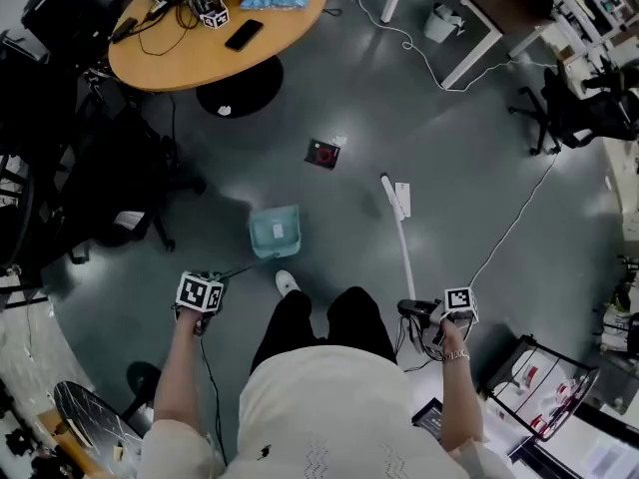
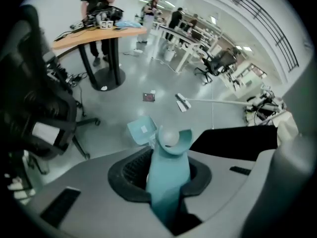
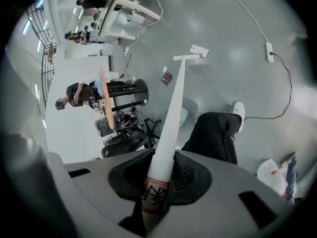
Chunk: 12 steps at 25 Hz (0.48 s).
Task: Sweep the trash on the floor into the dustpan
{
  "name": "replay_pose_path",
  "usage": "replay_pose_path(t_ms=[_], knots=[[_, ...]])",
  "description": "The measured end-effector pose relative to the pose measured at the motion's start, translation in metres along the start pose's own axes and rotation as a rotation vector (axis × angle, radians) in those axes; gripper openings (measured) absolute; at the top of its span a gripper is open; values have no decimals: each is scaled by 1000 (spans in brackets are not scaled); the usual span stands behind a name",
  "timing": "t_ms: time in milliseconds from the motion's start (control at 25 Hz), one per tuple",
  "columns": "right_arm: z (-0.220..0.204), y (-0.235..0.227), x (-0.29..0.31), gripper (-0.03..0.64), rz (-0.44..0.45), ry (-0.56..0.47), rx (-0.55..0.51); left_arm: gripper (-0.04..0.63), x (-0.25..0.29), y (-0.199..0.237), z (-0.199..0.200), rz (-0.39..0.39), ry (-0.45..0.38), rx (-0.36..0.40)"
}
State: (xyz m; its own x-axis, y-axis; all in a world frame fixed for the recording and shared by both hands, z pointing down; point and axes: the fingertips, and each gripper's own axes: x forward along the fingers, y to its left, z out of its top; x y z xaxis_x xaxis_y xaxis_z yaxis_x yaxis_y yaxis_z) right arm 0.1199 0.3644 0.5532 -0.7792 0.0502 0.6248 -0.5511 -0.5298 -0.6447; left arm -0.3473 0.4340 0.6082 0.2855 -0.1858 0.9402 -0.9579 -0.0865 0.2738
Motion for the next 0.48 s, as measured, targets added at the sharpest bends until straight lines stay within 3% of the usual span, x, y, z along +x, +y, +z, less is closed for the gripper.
replay_pose_path(t_ms=[280,480], knots=[[61,52,48,78,-61,-9,6,92,37,52,124,32,203,433],[134,75,72,78,-57,12,40,92,67,80,192,40,321,528]])
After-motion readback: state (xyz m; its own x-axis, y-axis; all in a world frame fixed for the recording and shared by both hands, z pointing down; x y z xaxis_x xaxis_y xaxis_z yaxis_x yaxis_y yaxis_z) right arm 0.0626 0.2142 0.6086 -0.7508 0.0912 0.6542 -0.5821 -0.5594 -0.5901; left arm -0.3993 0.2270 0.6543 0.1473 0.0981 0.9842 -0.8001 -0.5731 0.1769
